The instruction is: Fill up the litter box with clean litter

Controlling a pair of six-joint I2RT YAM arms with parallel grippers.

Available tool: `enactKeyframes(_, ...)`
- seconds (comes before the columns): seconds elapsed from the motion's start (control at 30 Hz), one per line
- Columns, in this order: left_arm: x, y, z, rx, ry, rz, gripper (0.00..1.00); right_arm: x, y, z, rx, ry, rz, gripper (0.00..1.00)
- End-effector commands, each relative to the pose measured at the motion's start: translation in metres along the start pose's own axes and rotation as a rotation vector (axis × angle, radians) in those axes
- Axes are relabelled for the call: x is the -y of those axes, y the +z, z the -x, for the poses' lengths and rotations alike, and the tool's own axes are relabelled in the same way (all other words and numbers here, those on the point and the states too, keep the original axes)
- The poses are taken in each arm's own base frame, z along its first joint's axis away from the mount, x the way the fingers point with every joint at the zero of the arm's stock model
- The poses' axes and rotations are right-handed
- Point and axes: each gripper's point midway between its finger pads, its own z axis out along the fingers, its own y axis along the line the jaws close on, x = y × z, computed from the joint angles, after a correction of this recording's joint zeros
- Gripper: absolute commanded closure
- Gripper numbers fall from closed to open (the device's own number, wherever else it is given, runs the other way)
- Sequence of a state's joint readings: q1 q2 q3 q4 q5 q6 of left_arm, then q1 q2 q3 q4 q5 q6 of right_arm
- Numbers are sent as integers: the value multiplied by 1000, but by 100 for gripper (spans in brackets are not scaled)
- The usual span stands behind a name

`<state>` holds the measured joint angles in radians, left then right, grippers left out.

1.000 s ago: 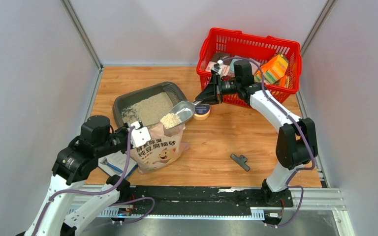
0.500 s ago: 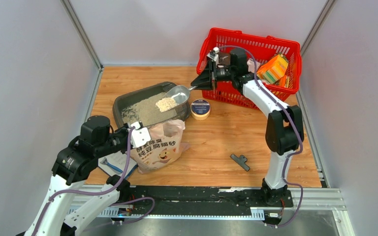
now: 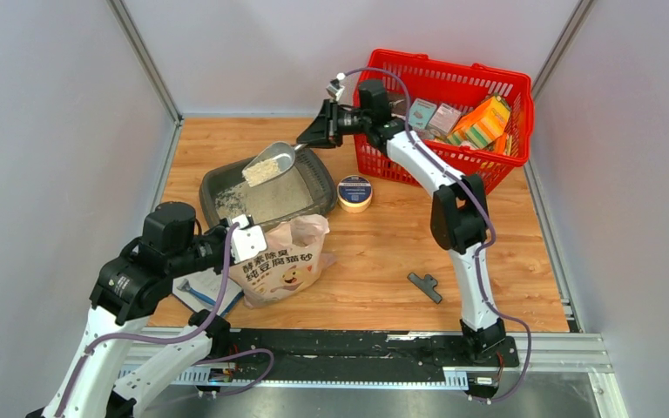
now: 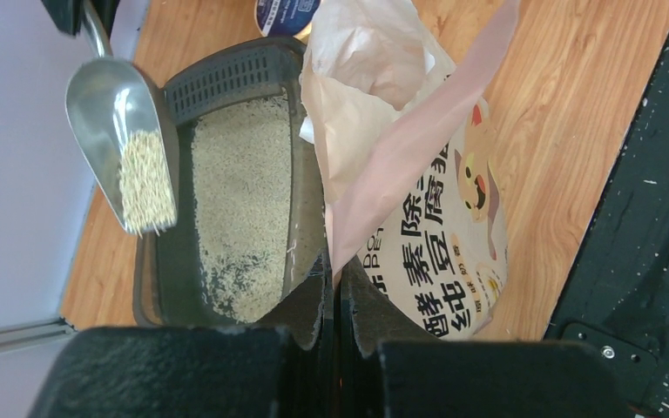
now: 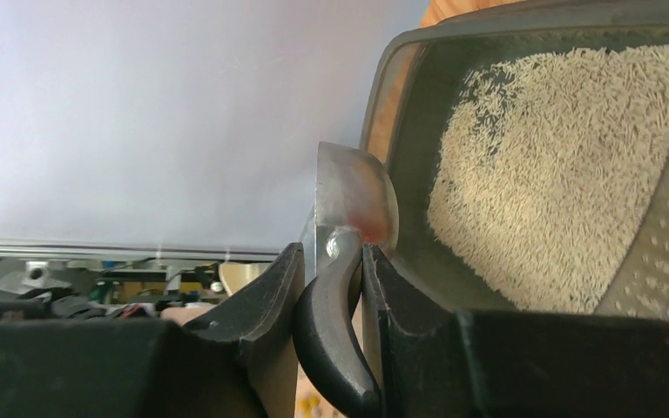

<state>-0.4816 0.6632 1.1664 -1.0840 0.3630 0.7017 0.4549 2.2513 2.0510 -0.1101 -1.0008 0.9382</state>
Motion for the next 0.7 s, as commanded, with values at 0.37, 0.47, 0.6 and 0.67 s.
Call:
enactKeyframes(0.37,-17,-15,38,165,103,90,100,24,38,25,159,-227,-222,100)
enactKeyframes(0.47,-16,-14,38,169,108,93,100,25,46,23,163,-258,-236,100)
enactKeyframes(0.6,-14,-14,36,179,112,96,100,19,63,23,193,-301,-262,100)
enactKeyframes(0.67,-12,-15,36,183,114,96,100,26,71,22,200,-310,-289,100)
